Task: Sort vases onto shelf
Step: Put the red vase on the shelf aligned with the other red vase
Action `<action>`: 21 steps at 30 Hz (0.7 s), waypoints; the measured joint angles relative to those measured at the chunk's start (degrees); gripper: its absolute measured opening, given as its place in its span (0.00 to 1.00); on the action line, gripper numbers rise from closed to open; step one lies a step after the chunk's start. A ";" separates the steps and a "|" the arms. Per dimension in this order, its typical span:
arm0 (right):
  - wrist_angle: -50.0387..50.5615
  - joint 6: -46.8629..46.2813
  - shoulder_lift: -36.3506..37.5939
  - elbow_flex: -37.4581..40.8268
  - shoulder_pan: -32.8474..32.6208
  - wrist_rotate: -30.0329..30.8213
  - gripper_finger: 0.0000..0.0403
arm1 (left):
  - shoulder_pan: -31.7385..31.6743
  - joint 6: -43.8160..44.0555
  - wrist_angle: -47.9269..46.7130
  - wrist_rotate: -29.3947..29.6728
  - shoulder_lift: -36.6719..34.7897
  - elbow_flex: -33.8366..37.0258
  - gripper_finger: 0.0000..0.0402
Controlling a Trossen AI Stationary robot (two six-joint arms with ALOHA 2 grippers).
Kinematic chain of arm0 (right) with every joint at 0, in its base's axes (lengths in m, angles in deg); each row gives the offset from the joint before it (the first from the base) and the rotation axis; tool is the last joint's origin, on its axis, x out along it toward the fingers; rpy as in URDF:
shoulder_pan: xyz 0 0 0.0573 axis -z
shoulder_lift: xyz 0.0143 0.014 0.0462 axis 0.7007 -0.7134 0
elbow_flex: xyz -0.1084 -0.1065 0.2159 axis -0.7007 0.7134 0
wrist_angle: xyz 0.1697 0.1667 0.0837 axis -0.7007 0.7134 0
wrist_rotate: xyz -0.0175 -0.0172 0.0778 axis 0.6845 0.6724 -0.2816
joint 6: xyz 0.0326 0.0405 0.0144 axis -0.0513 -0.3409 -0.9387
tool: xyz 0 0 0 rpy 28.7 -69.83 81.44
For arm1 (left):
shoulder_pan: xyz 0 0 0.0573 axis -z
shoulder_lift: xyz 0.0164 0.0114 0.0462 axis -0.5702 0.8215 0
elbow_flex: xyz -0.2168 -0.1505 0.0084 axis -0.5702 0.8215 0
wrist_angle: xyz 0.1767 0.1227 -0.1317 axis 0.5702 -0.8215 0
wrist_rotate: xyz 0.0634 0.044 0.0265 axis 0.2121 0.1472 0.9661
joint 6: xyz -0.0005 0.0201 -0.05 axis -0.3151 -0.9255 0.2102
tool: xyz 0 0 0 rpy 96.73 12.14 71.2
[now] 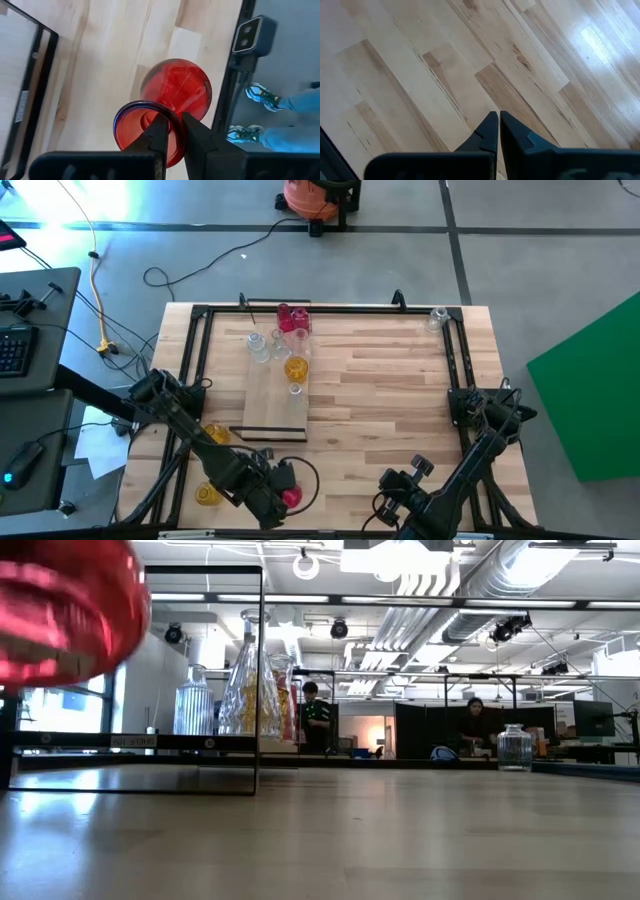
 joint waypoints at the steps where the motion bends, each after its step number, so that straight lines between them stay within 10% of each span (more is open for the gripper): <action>1: 0.00 0.00 0.00 0.00 0.00 0.00 0.00 | 0.00 -0.01 -1.52 -0.08 0.00 -1.37 0.06; 21: -0.28 -0.01 0.00 -0.02 0.00 1.13 0.00 | -1.94 -8.57 -32.56 9.43 -0.22 -34.88 0.06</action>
